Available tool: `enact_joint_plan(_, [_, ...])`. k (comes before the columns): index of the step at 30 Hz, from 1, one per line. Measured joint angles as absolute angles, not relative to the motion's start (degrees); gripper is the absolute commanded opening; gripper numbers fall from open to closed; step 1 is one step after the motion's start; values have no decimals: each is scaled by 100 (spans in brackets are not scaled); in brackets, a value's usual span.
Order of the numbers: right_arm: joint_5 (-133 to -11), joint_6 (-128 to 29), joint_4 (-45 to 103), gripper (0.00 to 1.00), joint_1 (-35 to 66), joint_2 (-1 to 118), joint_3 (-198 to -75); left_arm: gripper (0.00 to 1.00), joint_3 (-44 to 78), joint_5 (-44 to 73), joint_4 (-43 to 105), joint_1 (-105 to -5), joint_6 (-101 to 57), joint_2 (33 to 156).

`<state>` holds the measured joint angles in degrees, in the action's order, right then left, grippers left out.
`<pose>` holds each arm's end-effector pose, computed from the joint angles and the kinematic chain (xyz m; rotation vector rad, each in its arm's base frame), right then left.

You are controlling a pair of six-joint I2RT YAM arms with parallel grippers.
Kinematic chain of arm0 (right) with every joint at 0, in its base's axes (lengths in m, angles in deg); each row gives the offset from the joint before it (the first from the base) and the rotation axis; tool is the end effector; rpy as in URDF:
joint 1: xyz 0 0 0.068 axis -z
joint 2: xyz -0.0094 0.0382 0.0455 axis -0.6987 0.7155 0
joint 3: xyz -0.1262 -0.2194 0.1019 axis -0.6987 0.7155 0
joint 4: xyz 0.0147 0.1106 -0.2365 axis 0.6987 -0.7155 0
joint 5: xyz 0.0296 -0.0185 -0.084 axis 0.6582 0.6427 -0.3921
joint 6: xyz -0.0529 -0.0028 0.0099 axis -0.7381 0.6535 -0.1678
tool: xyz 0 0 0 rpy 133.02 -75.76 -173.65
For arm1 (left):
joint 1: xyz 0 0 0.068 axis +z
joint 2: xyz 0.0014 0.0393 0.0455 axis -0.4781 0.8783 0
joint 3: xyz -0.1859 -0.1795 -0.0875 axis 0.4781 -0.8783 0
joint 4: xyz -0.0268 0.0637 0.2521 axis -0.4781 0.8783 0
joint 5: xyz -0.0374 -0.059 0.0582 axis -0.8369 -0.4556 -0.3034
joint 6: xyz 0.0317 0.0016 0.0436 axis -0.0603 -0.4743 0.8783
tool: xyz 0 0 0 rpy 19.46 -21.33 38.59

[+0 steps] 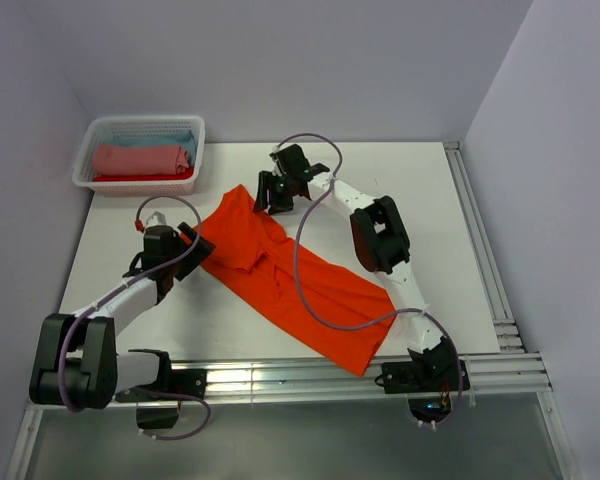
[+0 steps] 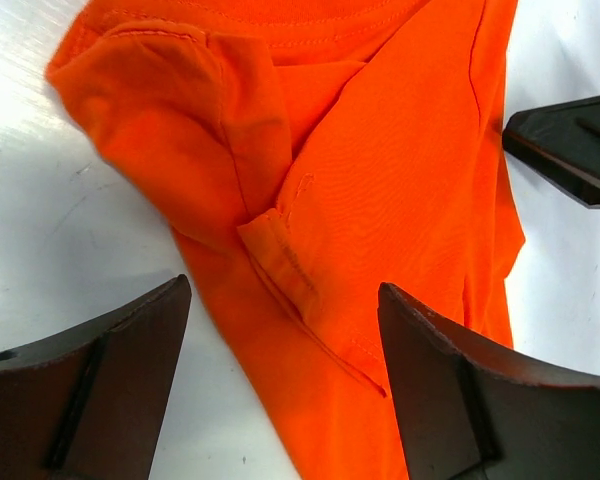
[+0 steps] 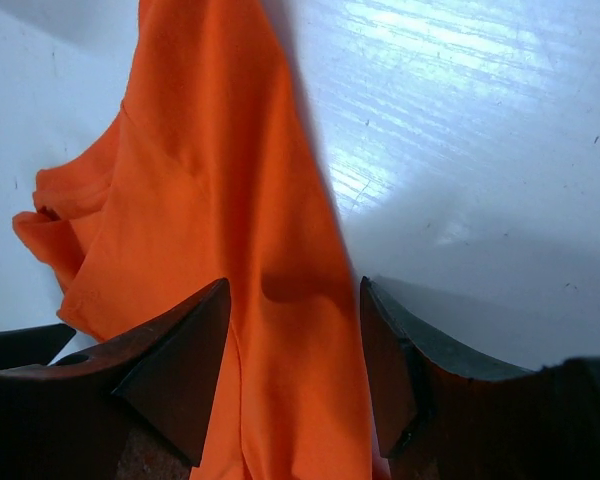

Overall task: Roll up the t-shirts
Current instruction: Fold the tshirt

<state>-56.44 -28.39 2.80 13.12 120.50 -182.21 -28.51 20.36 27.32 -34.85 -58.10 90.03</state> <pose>0.4649 0.2978 0.1568 -0.2750 2.5410 0.9260 0.2353 -0.0275 0.1684 -0.7946 2.1548 -0.5523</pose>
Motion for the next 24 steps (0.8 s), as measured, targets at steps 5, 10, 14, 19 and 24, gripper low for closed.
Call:
enact_joint_plan(5, [-5662, -2850, 239, 53, 1288, 12074, -18250, 71, -2921, 1869, 2376, -3478, -5917, 9368])
enact_joint_plan(10, [-5725, -2866, 151, 47, 1279, 12085, -18250, 64, -3035, 1795, 2094, -3474, -5987, 9597])
enact_joint_plan(14, [-5780, -2894, 107, 40, 1257, 12085, -18252, 58, -3035, 1799, 1934, -3474, -6029, 9713])
enact_joint_plan(19, [-5913, -2975, -37, 12, 1128, 12111, -18293, 40, -3033, 1824, 1805, -3469, -6040, 9879])
enact_joint_plan(24, [-6031, -3016, -107, 0, 1058, 12111, -18295, 20, -3020, 1920, 1781, -3463, -5976, 10017])
